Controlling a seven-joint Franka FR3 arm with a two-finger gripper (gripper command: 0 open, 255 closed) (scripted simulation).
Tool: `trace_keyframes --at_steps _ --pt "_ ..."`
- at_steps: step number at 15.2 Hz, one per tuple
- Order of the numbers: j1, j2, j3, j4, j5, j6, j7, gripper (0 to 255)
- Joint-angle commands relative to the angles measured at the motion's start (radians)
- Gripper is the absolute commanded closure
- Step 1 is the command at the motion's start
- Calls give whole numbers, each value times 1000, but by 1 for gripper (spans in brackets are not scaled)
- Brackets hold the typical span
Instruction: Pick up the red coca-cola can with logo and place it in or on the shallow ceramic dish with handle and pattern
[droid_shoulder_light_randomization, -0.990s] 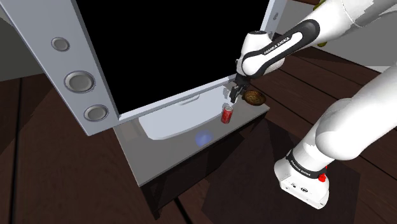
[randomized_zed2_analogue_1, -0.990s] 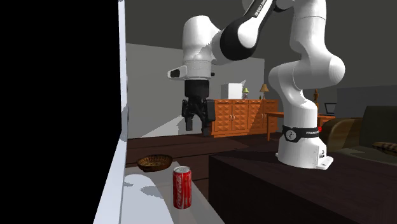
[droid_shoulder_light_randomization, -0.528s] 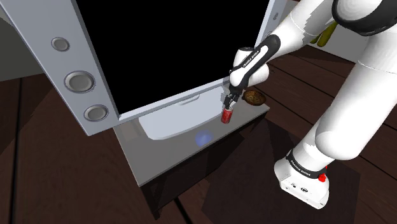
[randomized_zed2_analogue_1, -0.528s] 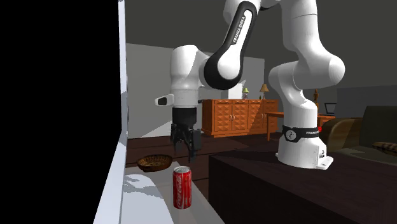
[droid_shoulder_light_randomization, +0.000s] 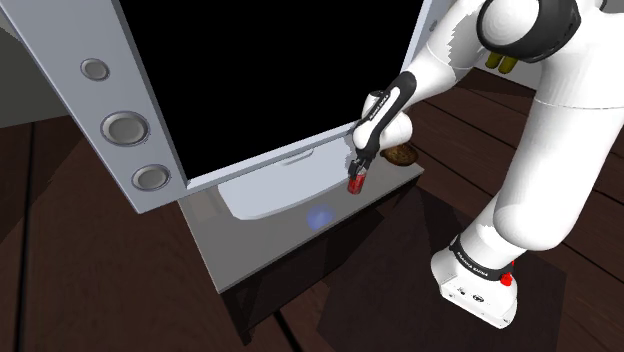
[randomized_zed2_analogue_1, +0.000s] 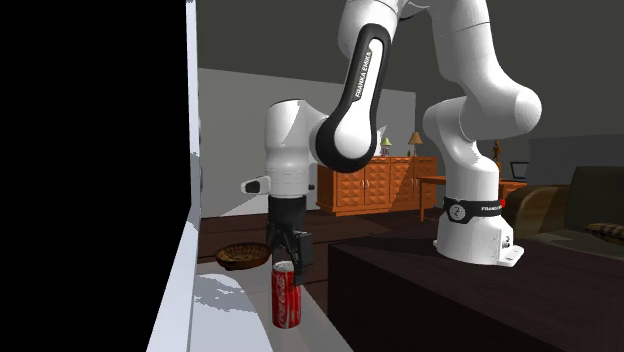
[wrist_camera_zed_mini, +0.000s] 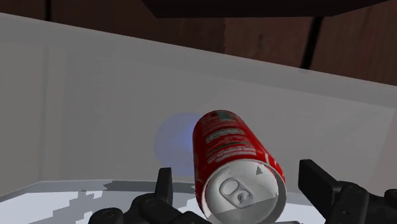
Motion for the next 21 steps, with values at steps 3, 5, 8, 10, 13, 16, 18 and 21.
trace_keyframes --at_steps 3,5,8,10,13,16,18,21 --pt "-3 9 4 0 5 9 -3 0" --pt "-3 9 4 0 5 9 -3 0" --pt "-3 9 4 0 4 9 -3 0" --pt "-3 9 4 0 4 9 -3 255" --pt "-3 10 5 1 5 10 -3 255" --pt "-5 12 5 3 6 10 -5 255" --pt "-3 9 4 0 5 9 -3 255" --pt "13 -39 -17 -9 -19 -29 14 255"
